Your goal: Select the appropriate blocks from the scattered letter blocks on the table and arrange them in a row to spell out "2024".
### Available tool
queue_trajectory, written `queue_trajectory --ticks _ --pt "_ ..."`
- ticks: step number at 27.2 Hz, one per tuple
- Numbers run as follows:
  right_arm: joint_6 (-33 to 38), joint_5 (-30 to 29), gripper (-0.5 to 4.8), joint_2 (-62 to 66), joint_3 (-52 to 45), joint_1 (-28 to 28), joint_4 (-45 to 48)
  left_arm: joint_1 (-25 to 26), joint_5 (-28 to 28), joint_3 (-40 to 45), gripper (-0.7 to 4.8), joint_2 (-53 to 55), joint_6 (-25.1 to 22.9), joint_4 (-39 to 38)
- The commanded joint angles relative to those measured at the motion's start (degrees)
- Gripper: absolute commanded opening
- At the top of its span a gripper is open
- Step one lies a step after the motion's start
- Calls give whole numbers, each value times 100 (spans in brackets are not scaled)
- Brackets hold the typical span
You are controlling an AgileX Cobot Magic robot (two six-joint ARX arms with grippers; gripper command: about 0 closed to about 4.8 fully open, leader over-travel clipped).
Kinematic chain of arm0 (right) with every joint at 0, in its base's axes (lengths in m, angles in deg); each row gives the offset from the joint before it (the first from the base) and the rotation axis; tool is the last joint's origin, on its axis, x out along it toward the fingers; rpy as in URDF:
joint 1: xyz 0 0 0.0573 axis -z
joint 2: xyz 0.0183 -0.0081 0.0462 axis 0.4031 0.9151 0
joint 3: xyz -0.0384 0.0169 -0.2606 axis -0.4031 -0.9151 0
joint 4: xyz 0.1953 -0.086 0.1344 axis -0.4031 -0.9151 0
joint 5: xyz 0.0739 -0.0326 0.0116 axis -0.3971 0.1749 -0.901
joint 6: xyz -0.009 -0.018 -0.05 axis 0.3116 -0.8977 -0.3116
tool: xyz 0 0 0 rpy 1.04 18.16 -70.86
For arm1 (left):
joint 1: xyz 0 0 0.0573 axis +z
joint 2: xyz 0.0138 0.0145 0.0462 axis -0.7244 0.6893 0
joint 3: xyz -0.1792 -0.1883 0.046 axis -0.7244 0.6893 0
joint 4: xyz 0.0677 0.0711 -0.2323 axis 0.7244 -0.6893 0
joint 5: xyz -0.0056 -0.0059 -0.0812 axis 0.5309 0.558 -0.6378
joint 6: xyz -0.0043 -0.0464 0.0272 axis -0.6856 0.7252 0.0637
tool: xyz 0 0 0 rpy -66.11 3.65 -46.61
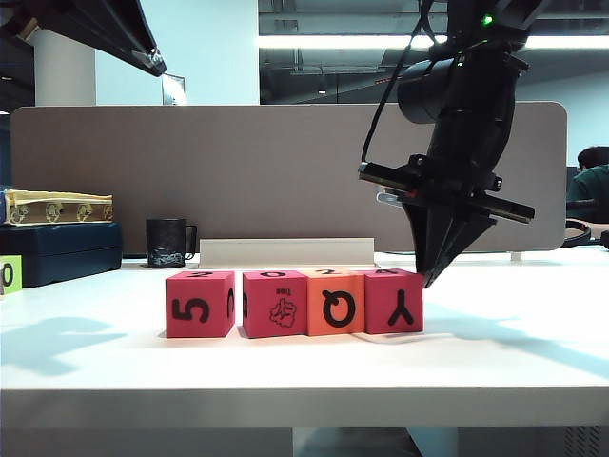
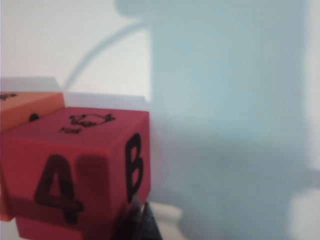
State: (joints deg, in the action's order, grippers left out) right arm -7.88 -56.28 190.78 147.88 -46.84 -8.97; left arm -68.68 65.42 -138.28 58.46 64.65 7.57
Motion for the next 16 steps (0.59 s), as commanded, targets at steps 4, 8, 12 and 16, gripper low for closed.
queue_trajectory --ticks 4,8,12,16 --pt "-15 -450 -1 -17 11 -26 -44 -9 -96 -22 -6 -28 -20 20" --pt "-15 -490 -2 -17 11 -190 33 -9 -96 -22 -6 -26 -20 17" --pt "-15 -492 -2 -17 11 -275 142 -9 -96 -22 -6 -28 -20 13" --pt "-13 -435 -2 -17 13 -278 186 -9 -96 -22 -6 -28 -20 11"
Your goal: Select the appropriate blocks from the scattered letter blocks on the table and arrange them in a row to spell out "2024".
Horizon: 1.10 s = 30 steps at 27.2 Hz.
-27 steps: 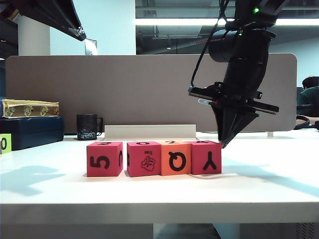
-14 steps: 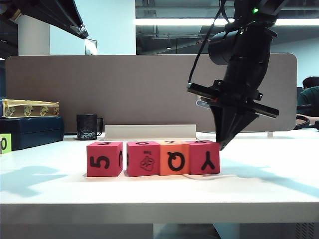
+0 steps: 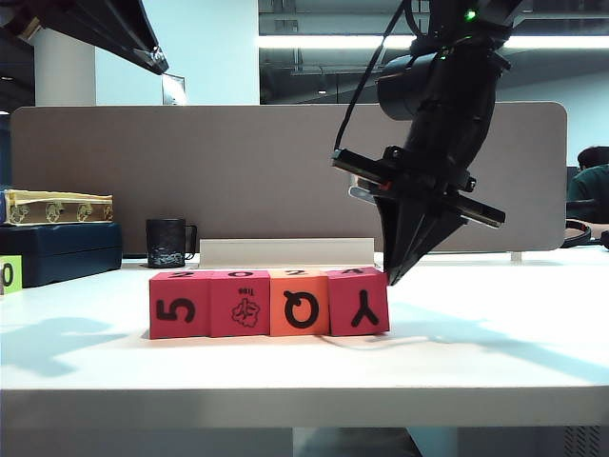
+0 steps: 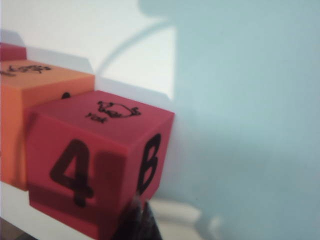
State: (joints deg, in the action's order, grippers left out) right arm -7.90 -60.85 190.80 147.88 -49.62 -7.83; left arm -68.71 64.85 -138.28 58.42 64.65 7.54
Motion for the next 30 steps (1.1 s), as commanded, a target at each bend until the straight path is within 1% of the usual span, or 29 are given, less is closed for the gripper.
queue_trajectory --ticks 1,6,11,13,14,16,19,23,27,30 --pt "-13 57 -2 -20 15 4 70 -7 -39 -22 -6 -24 -20 15" --pt "-33 734 -2 -24 17 4 87 -7 -39 -22 -6 -24 -20 4" --pt "-291 767 -2 -175 55 4 240 -7 87 -20 -6 -136 -66 46" --pt "-483 763 -1 -363 52 4 343 -7 448 -20 -6 -323 -122 160" --pt "-555 763 -2 -516 48 2 404 -7 855 -13 -6 -538 -195 293" --pt "-573 627 -2 -789 39 2 479 -4 1325 26 -6 -894 -184 505" --pt "-595 459 -2 -1121 39 -70 466 -4 1666 92 -6 -1235 -170 505" --pt "-704 468 -2 -1572 39 -258 492 -7 1700 498 -6 -1506 -122 614" --pt "-688 490 -2 -2092 37 -485 546 -7 1808 1143 -6 -1720 4 905" --pt "-675 577 -2 -2487 15 -785 463 -11 1716 1666 -6 -1847 238 1032"
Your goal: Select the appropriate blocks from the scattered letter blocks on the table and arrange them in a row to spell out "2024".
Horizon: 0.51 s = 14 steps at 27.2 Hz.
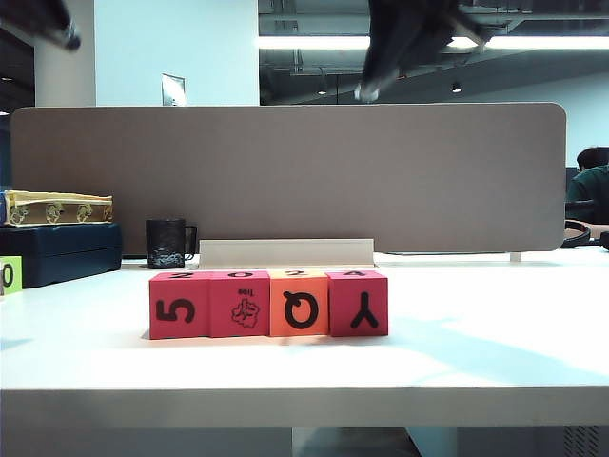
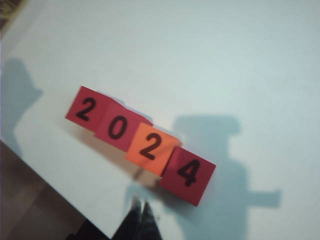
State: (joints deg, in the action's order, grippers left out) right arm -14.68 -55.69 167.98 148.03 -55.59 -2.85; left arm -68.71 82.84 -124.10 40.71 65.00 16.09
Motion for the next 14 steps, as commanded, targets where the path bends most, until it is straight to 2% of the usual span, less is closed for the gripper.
queue_trajectory --ticks 1,7,14 --pt "0 192 -2 -330 0 -367 -146 -11 -153 433 -6 -116 251 203" --pt "4 684 -2 -535 -35 -1141 -382 -13 -166 903 -6 -708 254 251" --pt "151 680 -2 -549 -317 -1276 -428 -13 -144 1097 -6 -1519 358 186"
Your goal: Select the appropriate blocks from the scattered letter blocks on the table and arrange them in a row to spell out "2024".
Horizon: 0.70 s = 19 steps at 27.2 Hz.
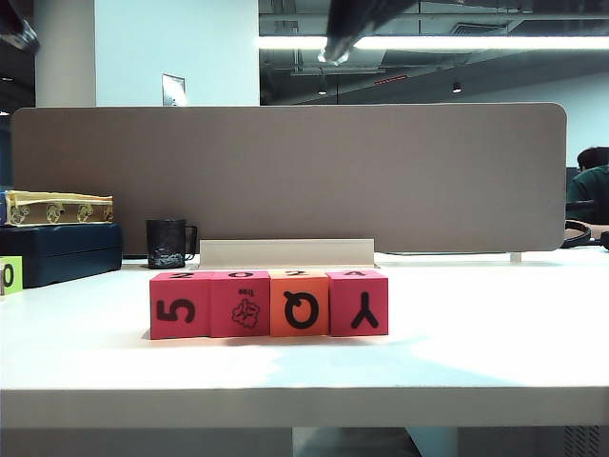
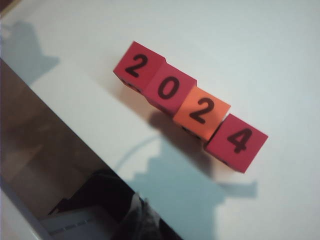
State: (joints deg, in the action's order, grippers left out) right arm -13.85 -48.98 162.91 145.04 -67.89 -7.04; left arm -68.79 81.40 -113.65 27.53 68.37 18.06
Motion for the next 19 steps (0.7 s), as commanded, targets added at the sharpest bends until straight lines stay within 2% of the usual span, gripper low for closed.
queue_trajectory --ticks 1,11,19 --pt "70 9 -2 -66 -44 -46 -4 -4 2 68 -6 -271 20 -26" --pt "118 118 -2 -452 -540 -7 212 -4 175 358 -6 -874 22 -17" --pt "334 155 -1 -1309 -1917 286 977 -4 219 855 -6 -1359 280 85"
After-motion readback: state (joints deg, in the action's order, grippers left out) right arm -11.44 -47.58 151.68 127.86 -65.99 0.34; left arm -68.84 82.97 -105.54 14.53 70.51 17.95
